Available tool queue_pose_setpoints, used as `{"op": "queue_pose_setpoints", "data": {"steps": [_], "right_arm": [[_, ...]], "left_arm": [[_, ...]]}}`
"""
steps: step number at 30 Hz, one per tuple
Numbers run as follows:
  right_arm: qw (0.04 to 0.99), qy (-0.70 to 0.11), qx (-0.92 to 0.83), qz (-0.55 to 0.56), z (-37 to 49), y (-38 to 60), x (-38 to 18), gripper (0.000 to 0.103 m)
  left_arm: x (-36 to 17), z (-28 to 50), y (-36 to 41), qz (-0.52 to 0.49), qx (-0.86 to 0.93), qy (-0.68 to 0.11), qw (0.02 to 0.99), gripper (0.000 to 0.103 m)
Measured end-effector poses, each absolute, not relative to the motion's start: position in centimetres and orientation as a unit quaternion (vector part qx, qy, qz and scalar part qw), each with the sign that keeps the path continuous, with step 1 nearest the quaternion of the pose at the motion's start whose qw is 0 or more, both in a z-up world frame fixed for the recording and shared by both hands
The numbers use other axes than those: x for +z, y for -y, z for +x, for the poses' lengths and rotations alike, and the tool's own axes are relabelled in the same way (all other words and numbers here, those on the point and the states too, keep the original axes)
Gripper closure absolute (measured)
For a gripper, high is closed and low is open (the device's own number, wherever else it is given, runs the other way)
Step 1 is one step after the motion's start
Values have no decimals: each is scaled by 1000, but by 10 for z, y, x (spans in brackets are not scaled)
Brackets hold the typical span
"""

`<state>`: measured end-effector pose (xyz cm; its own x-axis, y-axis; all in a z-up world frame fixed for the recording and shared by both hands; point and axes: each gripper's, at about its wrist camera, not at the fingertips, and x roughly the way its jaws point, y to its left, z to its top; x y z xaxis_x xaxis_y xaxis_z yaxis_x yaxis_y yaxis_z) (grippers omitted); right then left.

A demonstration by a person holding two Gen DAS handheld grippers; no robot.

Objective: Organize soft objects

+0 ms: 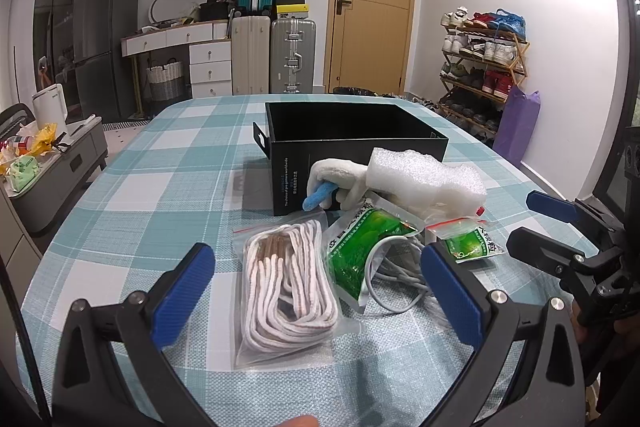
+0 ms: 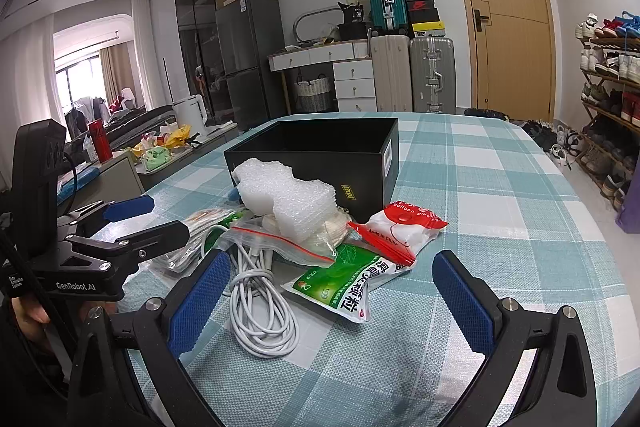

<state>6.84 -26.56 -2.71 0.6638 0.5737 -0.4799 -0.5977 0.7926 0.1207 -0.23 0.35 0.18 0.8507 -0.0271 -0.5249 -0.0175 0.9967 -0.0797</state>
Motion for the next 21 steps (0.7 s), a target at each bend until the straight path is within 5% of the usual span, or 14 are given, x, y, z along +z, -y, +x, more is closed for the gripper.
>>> {"op": "queue_pose_setpoints", "data": {"steps": [21], "right_arm": [[912,-255,321,-25,68,265,-28,0]], "left_arm": [[1,-2,-4,-41,-3,-273,961,0]]}}
